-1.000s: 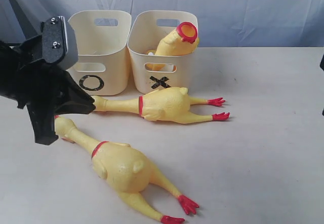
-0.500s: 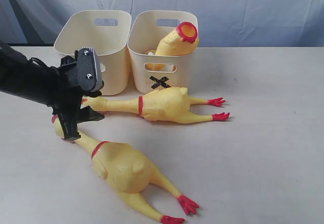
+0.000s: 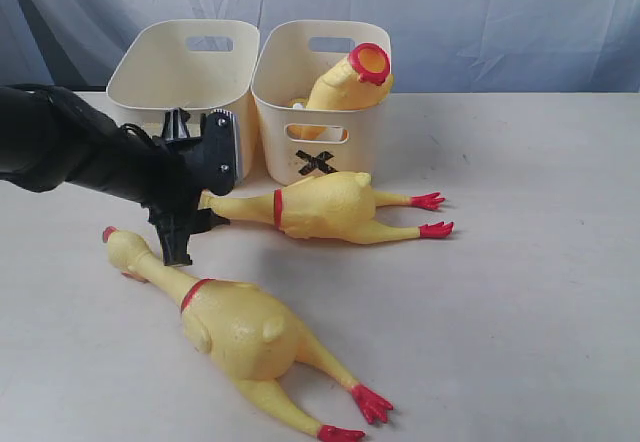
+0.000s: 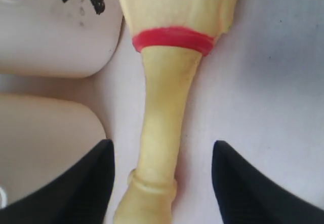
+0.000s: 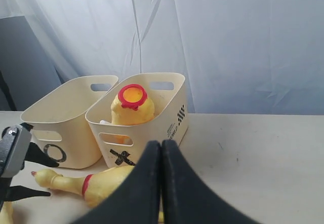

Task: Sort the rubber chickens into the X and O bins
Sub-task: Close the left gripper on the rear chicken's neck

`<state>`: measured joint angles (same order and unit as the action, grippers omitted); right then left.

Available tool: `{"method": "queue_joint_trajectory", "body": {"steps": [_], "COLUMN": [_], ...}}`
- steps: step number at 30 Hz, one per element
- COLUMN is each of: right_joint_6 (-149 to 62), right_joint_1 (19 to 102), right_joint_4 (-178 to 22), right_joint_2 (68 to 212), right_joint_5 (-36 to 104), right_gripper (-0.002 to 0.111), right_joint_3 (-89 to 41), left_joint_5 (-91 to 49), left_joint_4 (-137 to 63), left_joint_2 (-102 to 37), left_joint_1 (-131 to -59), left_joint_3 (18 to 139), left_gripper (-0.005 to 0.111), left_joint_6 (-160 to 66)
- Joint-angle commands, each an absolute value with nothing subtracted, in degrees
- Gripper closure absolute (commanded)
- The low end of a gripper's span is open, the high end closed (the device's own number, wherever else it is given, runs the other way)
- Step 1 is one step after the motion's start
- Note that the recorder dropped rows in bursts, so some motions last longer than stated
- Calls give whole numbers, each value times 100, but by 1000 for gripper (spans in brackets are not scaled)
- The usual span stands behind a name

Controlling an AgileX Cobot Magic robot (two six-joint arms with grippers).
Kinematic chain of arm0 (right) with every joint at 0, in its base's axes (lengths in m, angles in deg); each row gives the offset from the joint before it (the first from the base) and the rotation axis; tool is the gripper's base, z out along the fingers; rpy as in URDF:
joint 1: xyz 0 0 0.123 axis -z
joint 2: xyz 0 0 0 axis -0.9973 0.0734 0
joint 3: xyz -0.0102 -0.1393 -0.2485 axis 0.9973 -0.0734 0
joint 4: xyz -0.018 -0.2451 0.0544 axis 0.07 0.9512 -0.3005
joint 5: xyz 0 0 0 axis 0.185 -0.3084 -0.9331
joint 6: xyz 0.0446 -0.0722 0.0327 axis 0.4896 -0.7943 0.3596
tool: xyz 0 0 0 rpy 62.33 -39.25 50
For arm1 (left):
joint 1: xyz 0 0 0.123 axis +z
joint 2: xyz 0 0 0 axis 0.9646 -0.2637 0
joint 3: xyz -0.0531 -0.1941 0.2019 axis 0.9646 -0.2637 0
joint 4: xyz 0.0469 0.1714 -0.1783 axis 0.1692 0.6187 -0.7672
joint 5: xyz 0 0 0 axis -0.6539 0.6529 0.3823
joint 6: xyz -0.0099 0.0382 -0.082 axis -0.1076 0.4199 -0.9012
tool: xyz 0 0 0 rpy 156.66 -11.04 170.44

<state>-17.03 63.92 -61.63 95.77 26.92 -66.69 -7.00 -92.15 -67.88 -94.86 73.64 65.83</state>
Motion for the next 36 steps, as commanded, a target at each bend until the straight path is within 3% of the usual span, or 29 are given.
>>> {"method": "queue_joint_trajectory", "body": {"steps": [1, 21, 24, 30, 36], "right_joint_6": [-1718, -1718, -1718, -1718, -1718], "right_joint_1": [6406, 6406, 6406, 6406, 6406], "right_joint_4": [-6193, -6204, -6217, -6229, -6229], "right_joint_2": [9561, 9561, 9561, 9561, 9561], "right_joint_5": [2691, 2681, 2681, 2681, 2681], "right_gripper": [109, 109, 109, 109, 109], "right_joint_3": [-6707, -6707, -6707, -6707, -6707], "left_joint_5": [-953, -1063, -1023, -766, -645], "left_joint_4": [-9189, -9210, -9222, -9222, -9268], "left_joint_2": [-7036, -7828, -7839, -7839, -7839], "left_joint_1": [-9539, -9539, -9539, -9539, -9539], "left_joint_3": [7578, 8083, 8097, 8097, 8097], "left_gripper": [52, 52, 57, 77, 84], "left_joint_6": [6758, 6758, 6758, 6758, 6758]}}
